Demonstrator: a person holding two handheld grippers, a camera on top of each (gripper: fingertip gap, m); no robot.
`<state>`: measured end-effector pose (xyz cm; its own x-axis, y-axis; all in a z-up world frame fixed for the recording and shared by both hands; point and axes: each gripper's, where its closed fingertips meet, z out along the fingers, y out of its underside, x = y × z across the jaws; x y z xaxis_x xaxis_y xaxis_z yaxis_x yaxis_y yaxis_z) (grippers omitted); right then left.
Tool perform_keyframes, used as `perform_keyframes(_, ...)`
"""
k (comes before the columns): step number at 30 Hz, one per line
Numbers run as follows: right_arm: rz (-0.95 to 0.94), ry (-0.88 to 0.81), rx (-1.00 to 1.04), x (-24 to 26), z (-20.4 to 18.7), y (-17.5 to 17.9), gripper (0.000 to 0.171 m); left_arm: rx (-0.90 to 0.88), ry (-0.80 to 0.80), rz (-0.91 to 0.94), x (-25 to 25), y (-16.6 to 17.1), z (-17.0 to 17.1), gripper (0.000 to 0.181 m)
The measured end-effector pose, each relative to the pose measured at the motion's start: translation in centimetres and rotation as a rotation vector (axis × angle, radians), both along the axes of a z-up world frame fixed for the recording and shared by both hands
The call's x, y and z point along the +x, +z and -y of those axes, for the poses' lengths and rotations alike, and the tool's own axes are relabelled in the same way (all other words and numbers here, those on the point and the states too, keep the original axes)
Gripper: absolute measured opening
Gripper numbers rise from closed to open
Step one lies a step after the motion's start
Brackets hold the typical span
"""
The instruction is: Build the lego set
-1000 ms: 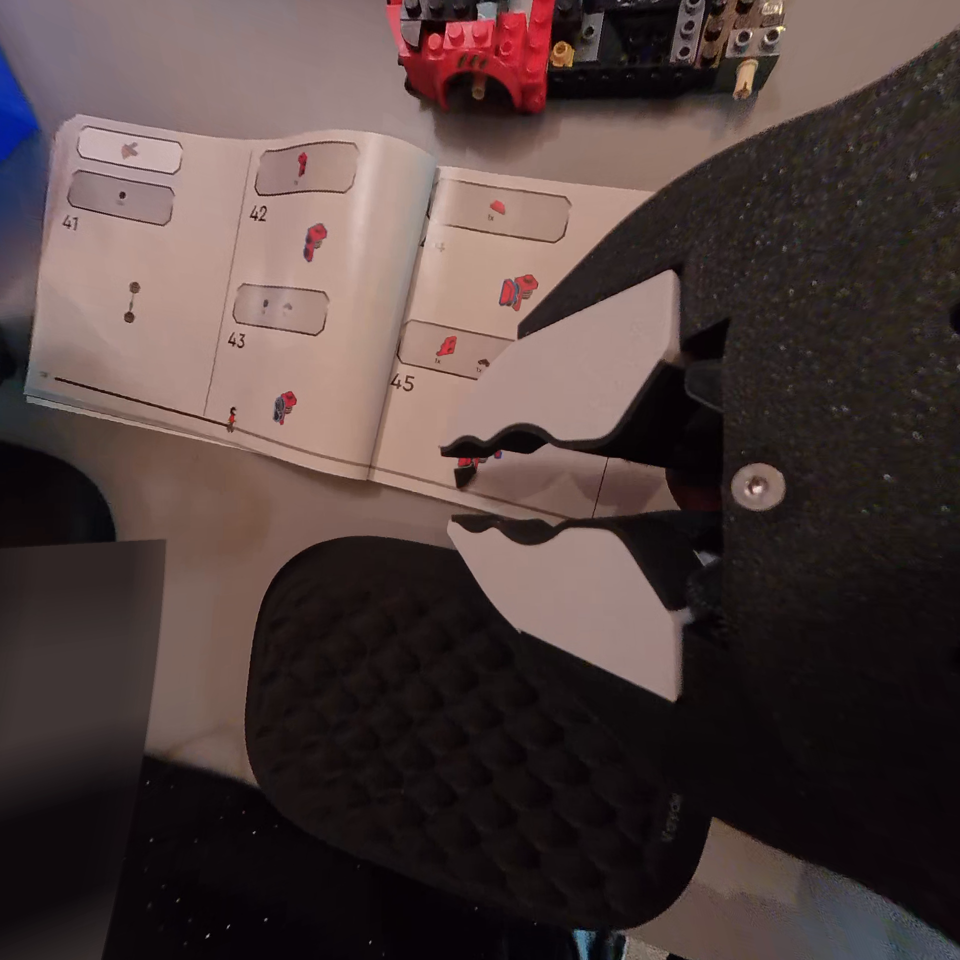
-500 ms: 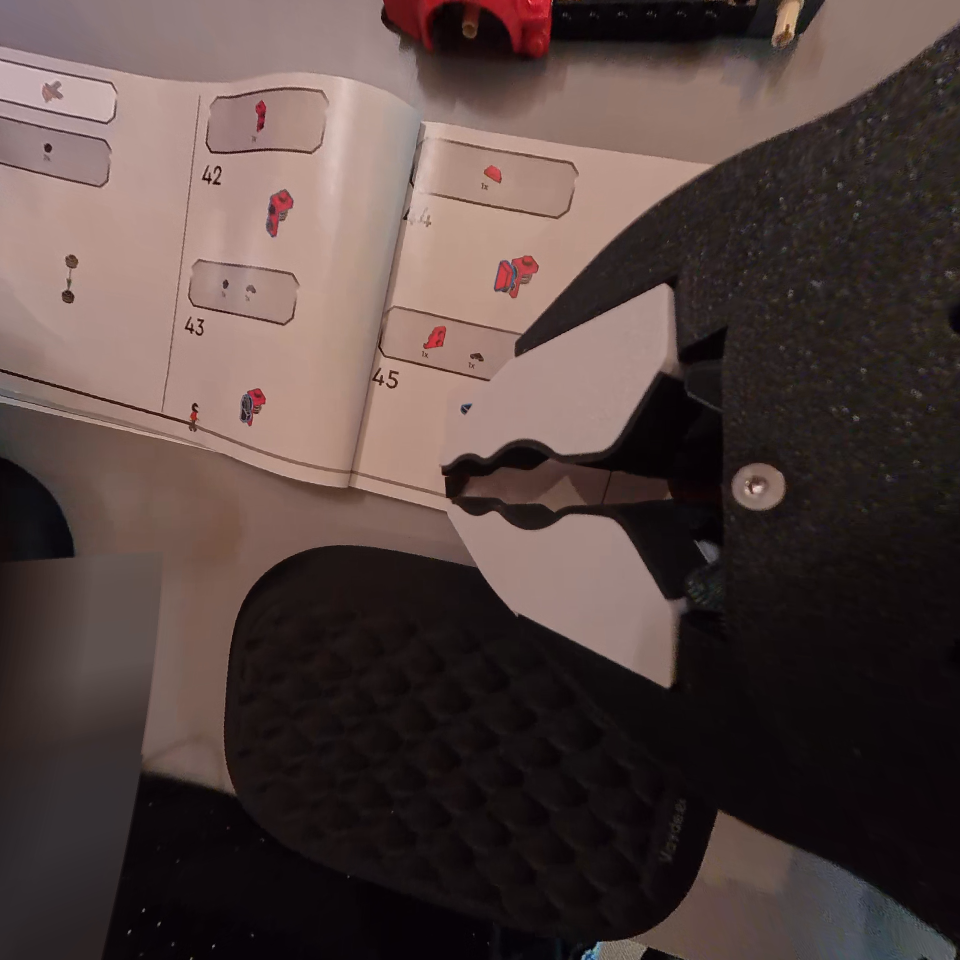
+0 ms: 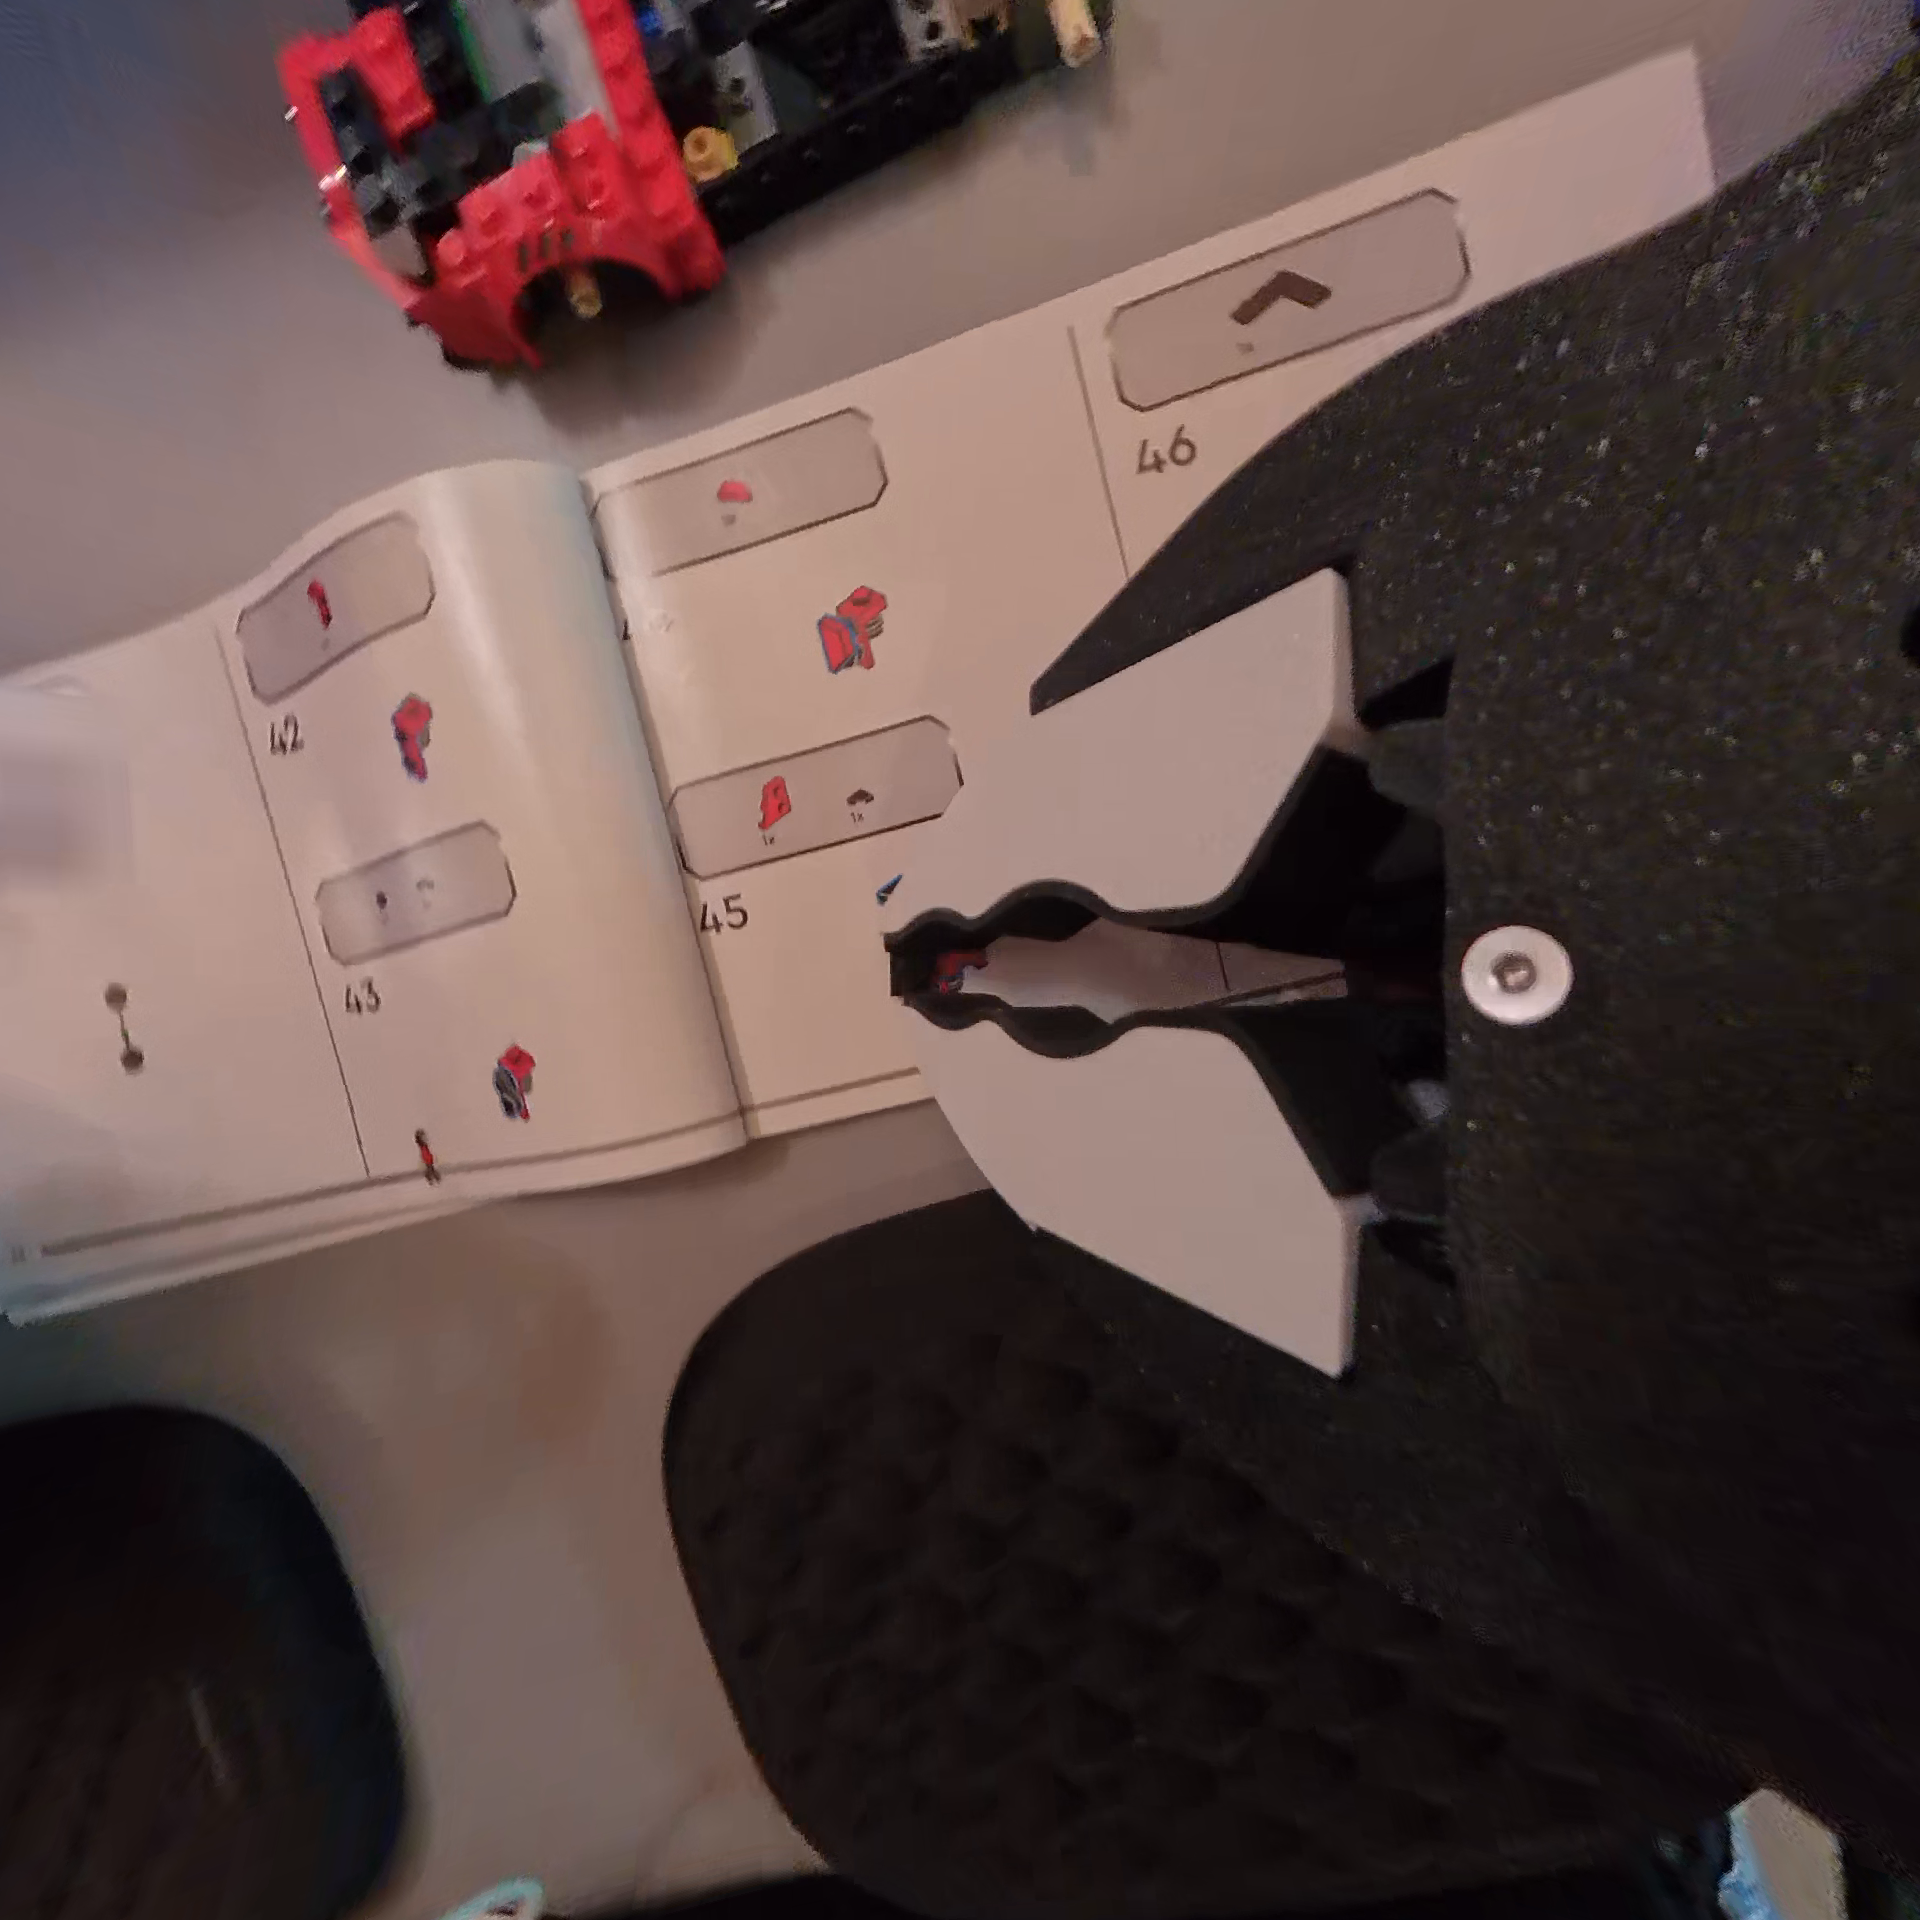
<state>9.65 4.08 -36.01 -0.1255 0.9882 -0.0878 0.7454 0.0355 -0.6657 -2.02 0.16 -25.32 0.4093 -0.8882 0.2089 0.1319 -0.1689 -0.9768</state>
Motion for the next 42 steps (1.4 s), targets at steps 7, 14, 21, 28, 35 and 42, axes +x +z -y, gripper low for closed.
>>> perform_keyframes(7, 0.002, -0.238, -0.008, -0.6, -1.0, 0.0, 0.009, -0.001, -0.003, -0.001, 0.1, 0.0, 0.0, 0.007)
perform_keyframes(14, 0.017, -0.265, -0.010, -0.5, -0.8, 0.0, 0.022, 0.000, -0.004, -0.002, 0.1, 0.0, 0.0, 0.007)
perform_keyframes(21, 0.025, -0.257, 0.013, -0.1, -0.9, 0.0, 0.022, 0.001, -0.002, -0.003, 0.1, 0.0, 0.0, 0.007)
perform_keyframes(28, 0.000, -0.210, 0.054, 0.2, -1.0, 0.4, 0.013, 0.001, -0.004, -0.003, 0.1, 0.0, 0.0, 0.007)
perform_keyframes(35, -0.047, -0.076, -0.015, 0.0, -0.2, 0.4, 0.020, 0.002, -0.001, -0.003, 0.0, 0.0, 0.0, 0.007)
perform_keyframes(42, -0.041, -0.060, -0.024, 0.1, 0.0, 0.0, 0.019, 0.001, -0.002, -0.003, 0.1, 0.0, 0.0, 0.007)
